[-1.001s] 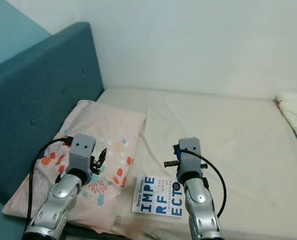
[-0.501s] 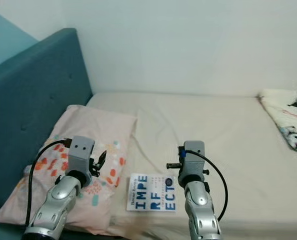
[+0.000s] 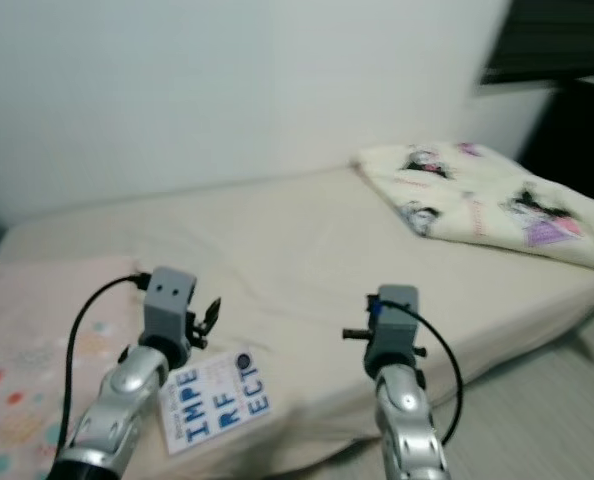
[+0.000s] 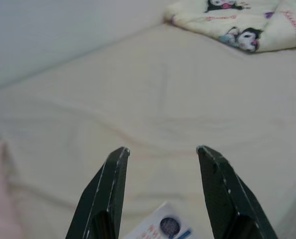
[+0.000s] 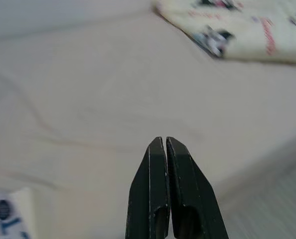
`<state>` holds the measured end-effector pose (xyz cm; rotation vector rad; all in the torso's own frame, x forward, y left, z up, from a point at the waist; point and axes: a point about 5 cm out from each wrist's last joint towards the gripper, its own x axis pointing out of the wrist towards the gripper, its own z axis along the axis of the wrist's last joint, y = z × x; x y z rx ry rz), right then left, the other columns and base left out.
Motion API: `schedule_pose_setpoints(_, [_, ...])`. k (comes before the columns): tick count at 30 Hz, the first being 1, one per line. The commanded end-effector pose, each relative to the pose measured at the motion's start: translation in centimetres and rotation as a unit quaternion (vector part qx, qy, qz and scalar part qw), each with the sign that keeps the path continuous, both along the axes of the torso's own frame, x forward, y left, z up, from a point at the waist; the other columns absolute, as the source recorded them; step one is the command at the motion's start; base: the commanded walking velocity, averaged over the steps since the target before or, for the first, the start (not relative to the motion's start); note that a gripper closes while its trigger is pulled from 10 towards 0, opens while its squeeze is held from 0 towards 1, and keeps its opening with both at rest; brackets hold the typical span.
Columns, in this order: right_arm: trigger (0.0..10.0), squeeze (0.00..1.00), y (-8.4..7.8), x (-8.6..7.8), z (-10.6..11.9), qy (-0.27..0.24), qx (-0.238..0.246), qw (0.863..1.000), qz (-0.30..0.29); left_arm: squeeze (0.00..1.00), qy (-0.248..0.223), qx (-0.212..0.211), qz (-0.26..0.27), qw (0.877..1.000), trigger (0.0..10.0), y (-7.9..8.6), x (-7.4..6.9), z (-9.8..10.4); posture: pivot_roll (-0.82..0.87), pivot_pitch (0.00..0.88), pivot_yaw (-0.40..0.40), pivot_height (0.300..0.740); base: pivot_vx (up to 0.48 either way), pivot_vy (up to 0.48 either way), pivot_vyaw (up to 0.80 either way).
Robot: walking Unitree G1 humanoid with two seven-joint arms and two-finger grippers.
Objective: Clean up the room
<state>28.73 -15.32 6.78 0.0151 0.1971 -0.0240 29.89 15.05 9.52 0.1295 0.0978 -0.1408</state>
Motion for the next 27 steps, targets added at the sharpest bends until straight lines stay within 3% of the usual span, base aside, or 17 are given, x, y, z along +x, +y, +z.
schedule_pose_setpoints(1, [10.0, 0.00, -0.3, 0.1, -0.4, 0.016, 0.000, 1.000, 0.000, 0.00, 0.012, 0.000, 0.000, 1.000, 10.0, -0.4, 0.0, -0.2, -0.03, 0.000, -0.046, 0.740, 0.000, 0.000, -0.80])
schedule_pose_setpoints(11, [10.0, 0.00, -0.6, 0.7, 0.4, 0.001, -0.014, 1.000, 0.023, 0.00, 0.007, 0.000, 0.000, 1.000, 10.0, -0.5, -0.1, -0.2, -0.03, 0.000, -0.049, 0.740, 0.000, 0.000, -0.08])
schedule_pose_setpoints(15, [10.0, 0.00, 0.6, 0.8, 0.4, 0.003, -0.062, 0.995, 0.082, 0.00, 0.003, -0.002, 0.023, 1.000, 10.0, 0.1, -0.2, -0.1, -0.03, 0.000, -0.057, 0.740, 0.000, 0.000, 0.80])
schedule_pose_setpoints(24, [10.0, 0.00, 1.8, 1.1, 0.8, -0.010, -0.075, 0.988, 0.138, 0.00, 0.005, -0.014, 0.037, 0.999, 10.0, 0.3, -0.3, -0.1, -0.02, 0.000, -0.069, 0.740, 0.000, 0.000, 0.80])
schedule_pose_setpoints(27, [10.0, 0.00, 1.8, 1.3, 1.0, -0.015, -0.061, 0.989, 0.137, 0.00, 0.005, -0.018, 0.036, 0.999, 10.0, 0.3, -0.3, 0.0, -0.02, 0.000, -0.070, 0.740, 0.000, 0.000, 0.00])
